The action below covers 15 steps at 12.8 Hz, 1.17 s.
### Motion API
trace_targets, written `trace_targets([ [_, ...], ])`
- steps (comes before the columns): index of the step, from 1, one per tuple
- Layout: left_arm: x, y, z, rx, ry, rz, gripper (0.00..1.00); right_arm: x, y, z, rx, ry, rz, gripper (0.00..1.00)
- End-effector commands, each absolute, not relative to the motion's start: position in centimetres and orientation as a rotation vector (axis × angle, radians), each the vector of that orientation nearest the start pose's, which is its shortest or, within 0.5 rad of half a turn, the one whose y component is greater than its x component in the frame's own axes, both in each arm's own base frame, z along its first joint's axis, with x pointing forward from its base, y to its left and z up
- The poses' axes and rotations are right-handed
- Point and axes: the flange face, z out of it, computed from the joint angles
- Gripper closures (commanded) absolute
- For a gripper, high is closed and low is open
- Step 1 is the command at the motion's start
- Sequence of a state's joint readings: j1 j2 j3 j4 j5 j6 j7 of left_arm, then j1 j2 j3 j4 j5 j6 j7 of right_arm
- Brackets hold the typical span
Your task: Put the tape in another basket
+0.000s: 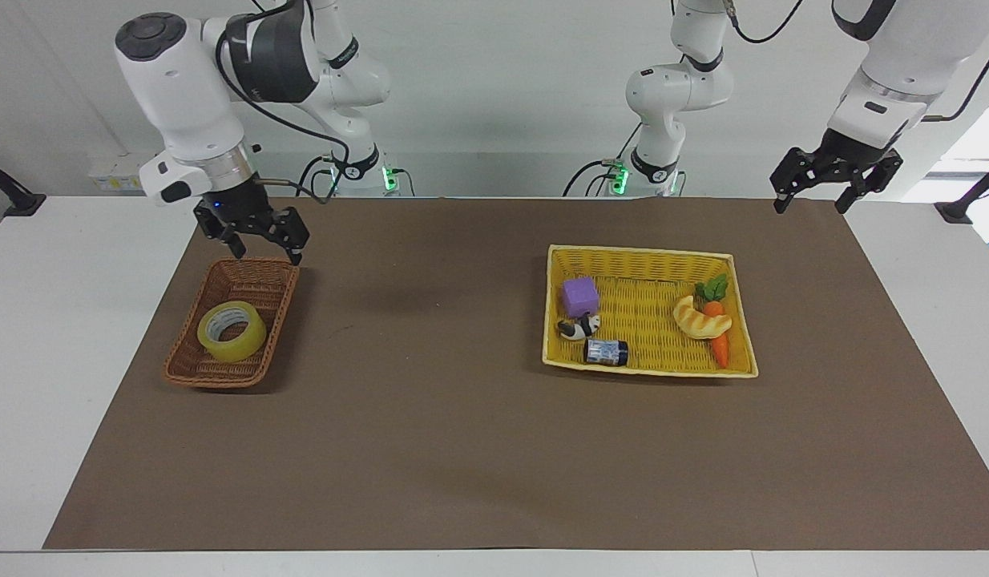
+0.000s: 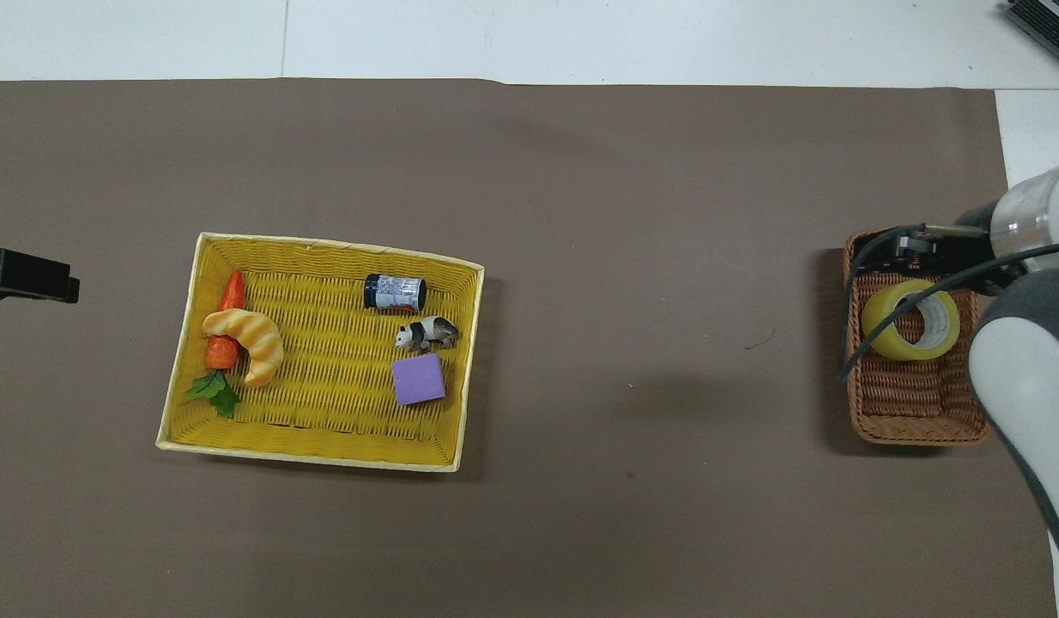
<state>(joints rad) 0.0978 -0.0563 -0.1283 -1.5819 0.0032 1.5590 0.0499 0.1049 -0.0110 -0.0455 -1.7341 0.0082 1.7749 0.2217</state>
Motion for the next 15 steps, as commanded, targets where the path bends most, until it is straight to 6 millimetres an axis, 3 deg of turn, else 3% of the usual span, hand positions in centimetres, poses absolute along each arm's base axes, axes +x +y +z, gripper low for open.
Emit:
trace_targets([
  [1,53.2,-1.6,64.8,-3.137,0.128,-0.062,0.00,55.1,3.5,60.8,-3.129,0.273,-0.073,0.00],
  [3,53.2,-1.6,64.7,-3.137,0.128,-0.059,0.00,54.5,3.3,64.8,-3.124,0.279,-0.067,0.00],
  [6,53.2,-1.6,64.7,-3.137,0.128,-0.059,0.00,53.5,1.8,67.8,-3.133,0.306,-0.021,0.00],
  [11,53.2,-1.6,64.7,-3.137,0.128,-0.059,0.00,52.2,1.2,66.8,-3.126,0.225,-0.004,0.00],
  [13,53.2,-1.6,64.7,-3.137,0.128,-0.059,0.00,50.7,0.0,65.8,-3.123,0.239,0.026,0.00],
  [15,53.2,-1.6,64.7,-3.137,0.128,-0.059,0.00,50.7,-1.6,65.6,-3.118,0.289,-0.006,0.00],
])
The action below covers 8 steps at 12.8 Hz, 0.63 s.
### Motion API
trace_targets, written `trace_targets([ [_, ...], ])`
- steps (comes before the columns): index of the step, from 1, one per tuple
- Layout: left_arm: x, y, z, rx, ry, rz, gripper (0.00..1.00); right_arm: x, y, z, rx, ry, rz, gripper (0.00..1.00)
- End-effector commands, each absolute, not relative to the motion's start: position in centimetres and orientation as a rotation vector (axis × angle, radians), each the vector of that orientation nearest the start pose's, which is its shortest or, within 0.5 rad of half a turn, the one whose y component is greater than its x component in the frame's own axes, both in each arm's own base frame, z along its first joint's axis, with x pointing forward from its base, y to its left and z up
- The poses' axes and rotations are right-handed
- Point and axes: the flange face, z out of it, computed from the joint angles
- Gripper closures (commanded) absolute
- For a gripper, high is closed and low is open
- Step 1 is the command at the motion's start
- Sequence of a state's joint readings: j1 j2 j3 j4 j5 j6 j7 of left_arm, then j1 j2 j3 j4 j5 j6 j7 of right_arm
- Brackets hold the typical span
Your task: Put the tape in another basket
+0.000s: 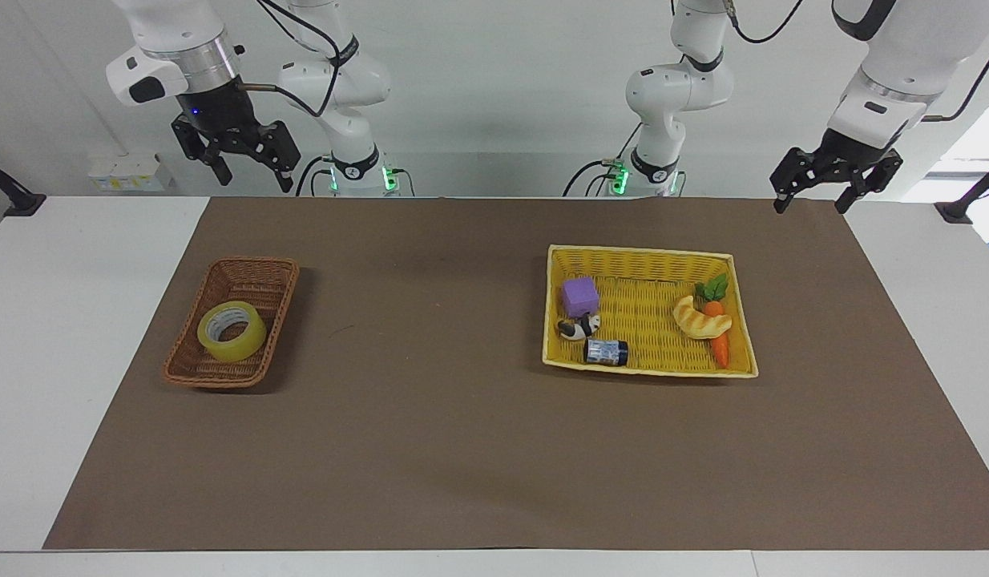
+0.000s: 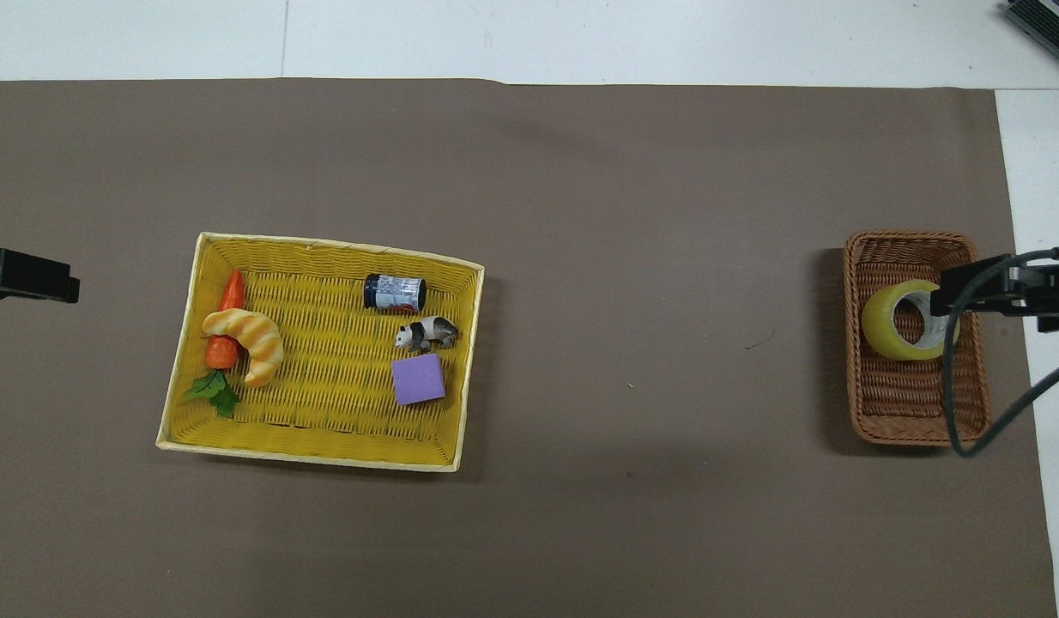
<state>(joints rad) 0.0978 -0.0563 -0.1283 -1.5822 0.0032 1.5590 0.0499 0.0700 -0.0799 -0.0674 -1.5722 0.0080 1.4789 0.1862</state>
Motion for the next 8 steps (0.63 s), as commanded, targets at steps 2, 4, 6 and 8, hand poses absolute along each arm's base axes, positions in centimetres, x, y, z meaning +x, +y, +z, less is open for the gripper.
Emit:
trace_targets([
  [2,53.2,-1.6,64.7,-3.137,0.128,-0.059,0.00,50.8,-1.6,65.5,-3.118,0.292,-0.008,0.00],
  [4,53.2,-1.6,64.7,-3.137,0.128,-0.059,0.00,51.0,-2.0,65.7,-3.113,0.296,-0.010,0.00],
  [6,53.2,-1.6,64.7,-3.137,0.128,-0.059,0.00,51.3,-1.3,66.4,-3.116,0.273,-0.046,0.00],
  [8,53.2,-1.6,64.7,-3.137,0.128,-0.059,0.00,51.2,-0.7,66.3,-3.126,0.250,-0.043,0.00],
])
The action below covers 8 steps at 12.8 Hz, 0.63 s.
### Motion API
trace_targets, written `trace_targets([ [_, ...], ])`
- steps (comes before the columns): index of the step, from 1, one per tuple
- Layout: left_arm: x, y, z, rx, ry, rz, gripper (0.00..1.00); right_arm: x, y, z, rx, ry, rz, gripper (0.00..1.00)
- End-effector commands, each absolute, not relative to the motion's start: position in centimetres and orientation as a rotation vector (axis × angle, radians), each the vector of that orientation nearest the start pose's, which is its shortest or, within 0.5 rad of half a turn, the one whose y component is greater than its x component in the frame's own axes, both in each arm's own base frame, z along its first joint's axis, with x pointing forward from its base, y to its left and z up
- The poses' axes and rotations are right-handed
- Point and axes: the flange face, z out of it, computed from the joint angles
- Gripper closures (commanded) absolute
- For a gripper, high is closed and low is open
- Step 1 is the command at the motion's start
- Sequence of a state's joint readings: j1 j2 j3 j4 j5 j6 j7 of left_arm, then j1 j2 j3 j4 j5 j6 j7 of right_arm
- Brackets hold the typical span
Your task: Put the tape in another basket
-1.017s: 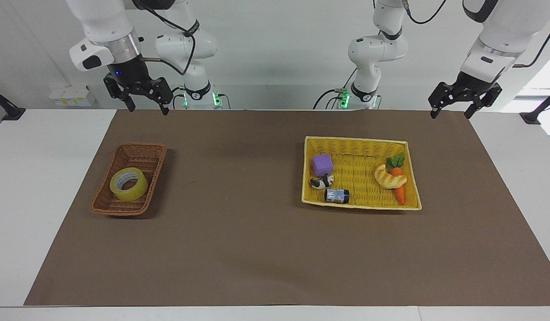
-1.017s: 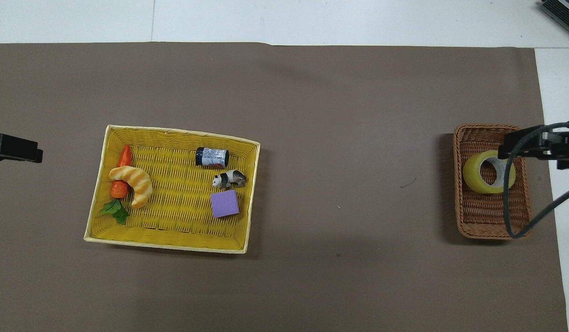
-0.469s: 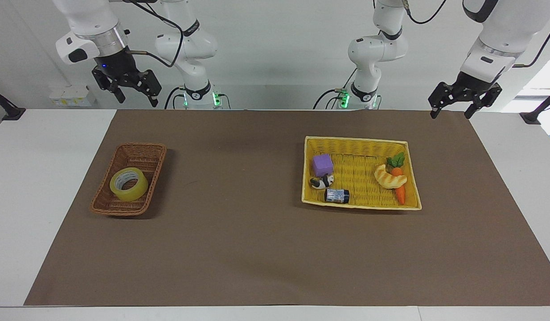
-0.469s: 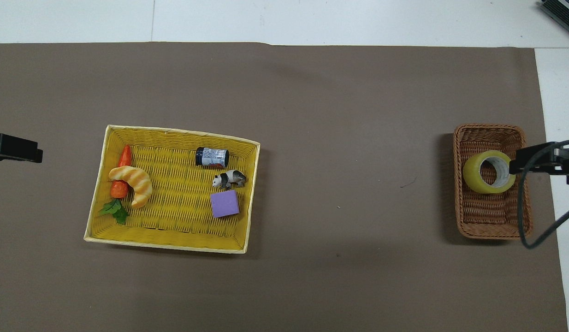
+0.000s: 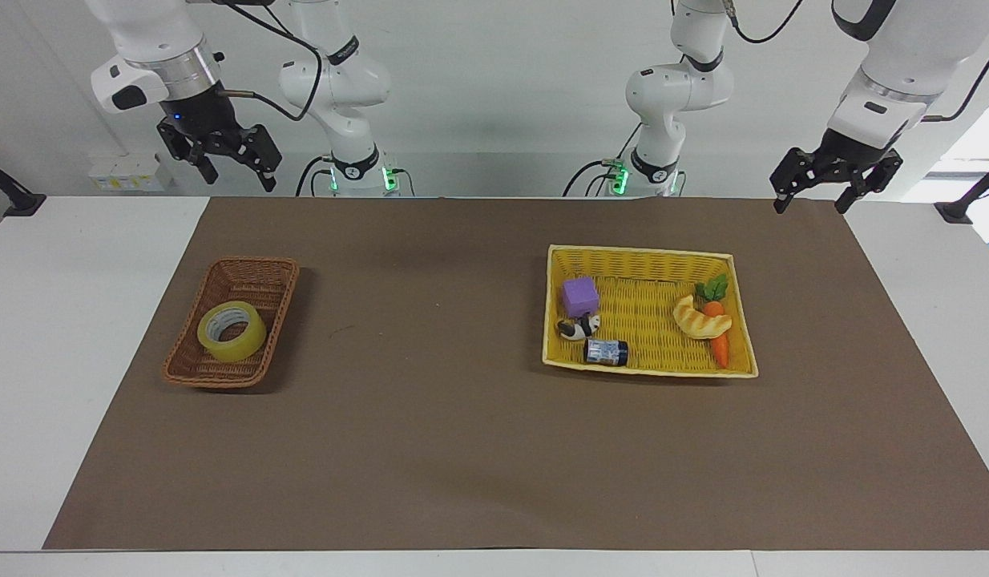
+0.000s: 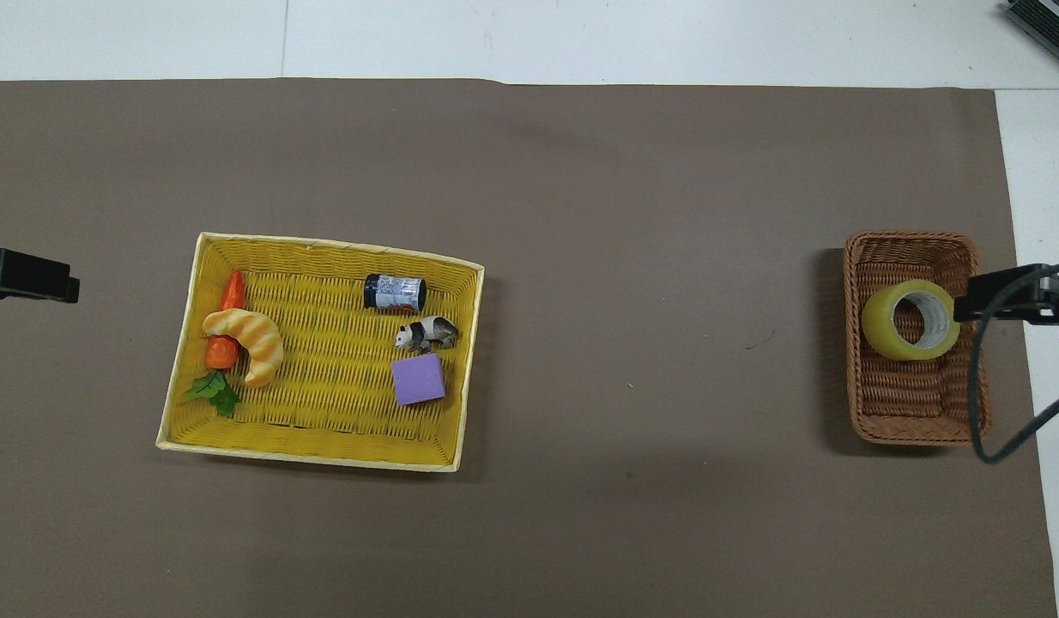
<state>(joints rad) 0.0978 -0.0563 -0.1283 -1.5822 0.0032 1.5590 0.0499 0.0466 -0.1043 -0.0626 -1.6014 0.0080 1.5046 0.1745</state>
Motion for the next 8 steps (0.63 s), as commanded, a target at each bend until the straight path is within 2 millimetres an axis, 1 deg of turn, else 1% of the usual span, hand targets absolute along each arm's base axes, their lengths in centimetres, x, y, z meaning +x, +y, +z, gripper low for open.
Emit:
trace_targets([
  [1,53.2,-1.6,64.8,-3.137,0.128,-0.062,0.00,51.0,-0.7,66.1,-3.127,0.240,-0.035,0.00],
  [4,53.2,-1.6,64.7,-3.137,0.128,-0.059,0.00,51.8,-1.4,66.3,-3.138,0.252,-0.046,0.00],
  [5,53.2,-1.6,64.8,-3.137,0.128,-0.062,0.00,51.8,-1.4,66.2,-3.140,0.252,-0.039,0.00],
  [6,53.2,-1.6,64.7,-3.137,0.128,-0.059,0.00,51.7,-2.0,66.4,-3.141,0.265,-0.032,0.00],
  [7,53.2,-1.6,64.7,-3.137,0.128,-0.059,0.00,52.6,-2.1,66.7,-3.140,0.267,-0.034,0.00],
  [8,53.2,-1.6,64.8,-3.137,0.128,-0.062,0.00,52.7,-2.2,66.7,-3.141,0.270,-0.027,0.00],
])
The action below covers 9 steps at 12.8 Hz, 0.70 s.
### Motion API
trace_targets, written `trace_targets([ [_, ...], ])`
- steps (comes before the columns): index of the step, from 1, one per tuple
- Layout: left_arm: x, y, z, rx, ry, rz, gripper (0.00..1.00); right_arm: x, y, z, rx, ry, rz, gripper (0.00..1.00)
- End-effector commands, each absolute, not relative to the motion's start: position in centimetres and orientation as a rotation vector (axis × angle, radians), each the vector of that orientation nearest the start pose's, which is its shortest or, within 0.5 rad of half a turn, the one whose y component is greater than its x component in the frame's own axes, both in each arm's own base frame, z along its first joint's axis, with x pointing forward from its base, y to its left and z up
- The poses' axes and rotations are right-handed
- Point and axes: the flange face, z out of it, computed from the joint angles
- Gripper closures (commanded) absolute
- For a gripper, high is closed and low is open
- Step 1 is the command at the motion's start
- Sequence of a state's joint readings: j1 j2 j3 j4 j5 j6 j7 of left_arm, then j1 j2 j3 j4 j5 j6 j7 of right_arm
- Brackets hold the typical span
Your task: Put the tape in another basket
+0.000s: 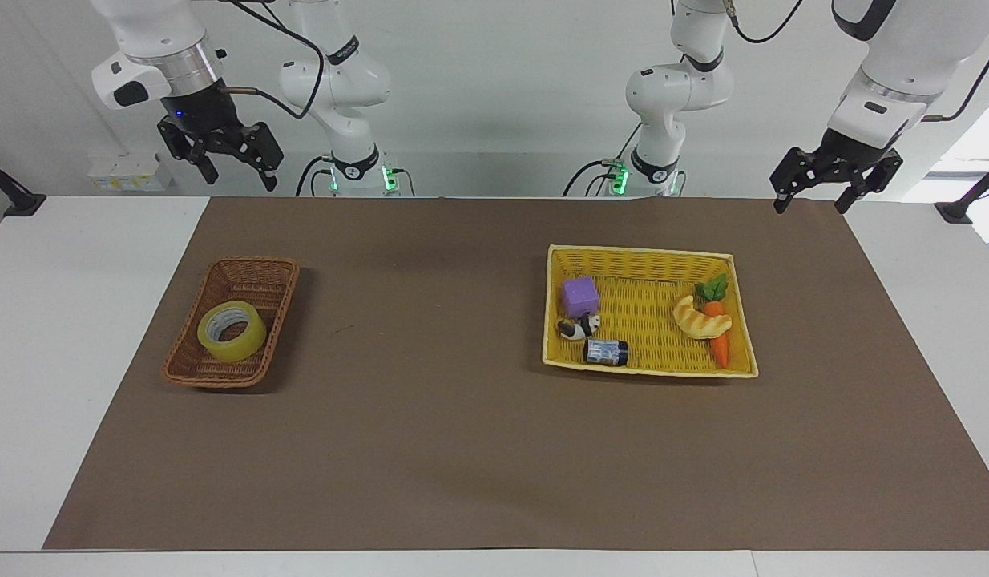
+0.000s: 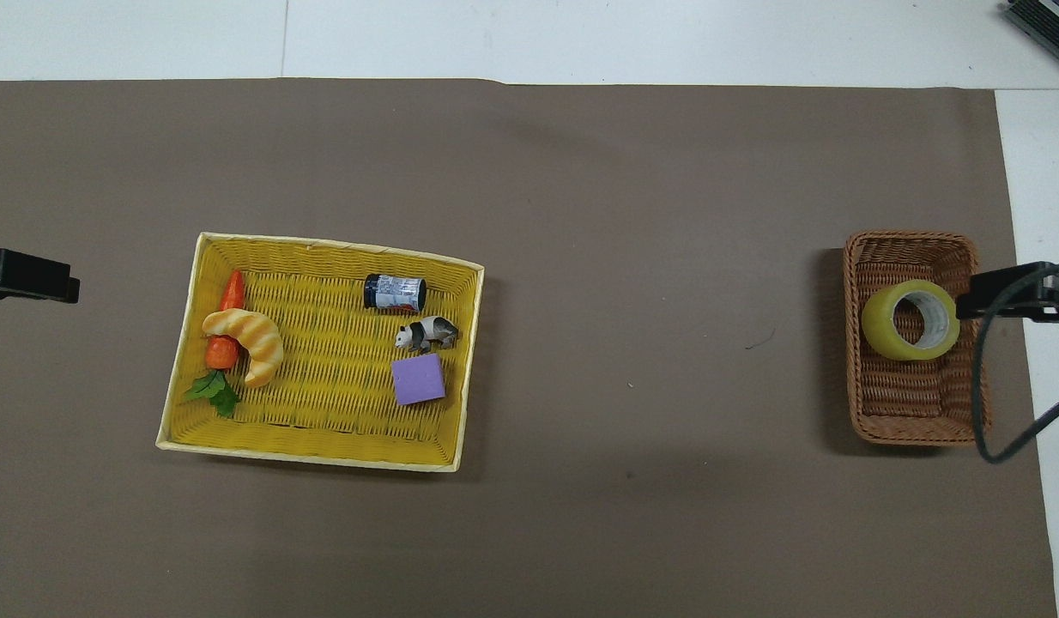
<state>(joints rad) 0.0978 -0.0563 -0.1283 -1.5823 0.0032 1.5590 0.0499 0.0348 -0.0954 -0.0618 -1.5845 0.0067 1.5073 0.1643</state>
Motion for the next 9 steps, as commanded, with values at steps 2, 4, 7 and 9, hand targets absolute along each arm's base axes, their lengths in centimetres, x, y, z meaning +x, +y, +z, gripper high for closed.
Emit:
trace_targets([
  [2,53.22,-1.60,64.75,-3.137,0.128,-0.062,0.00,52.40,-1.69,65.85,-3.136,0.252,-0.012,0.00],
  [4,53.23,-1.52,64.75,-3.138,0.125,-0.062,0.00,52.29,-1.98,65.86,-3.133,0.246,-0.012,0.00],
  [7,53.22,-1.60,64.68,-3.137,0.128,-0.059,0.00,52.05,-2.07,65.76,-3.133,0.234,-0.007,0.00],
  [9,53.22,-1.60,64.68,-3.138,0.125,-0.059,0.00,52.00,-2.07,65.70,-3.134,0.229,-0.005,0.00],
])
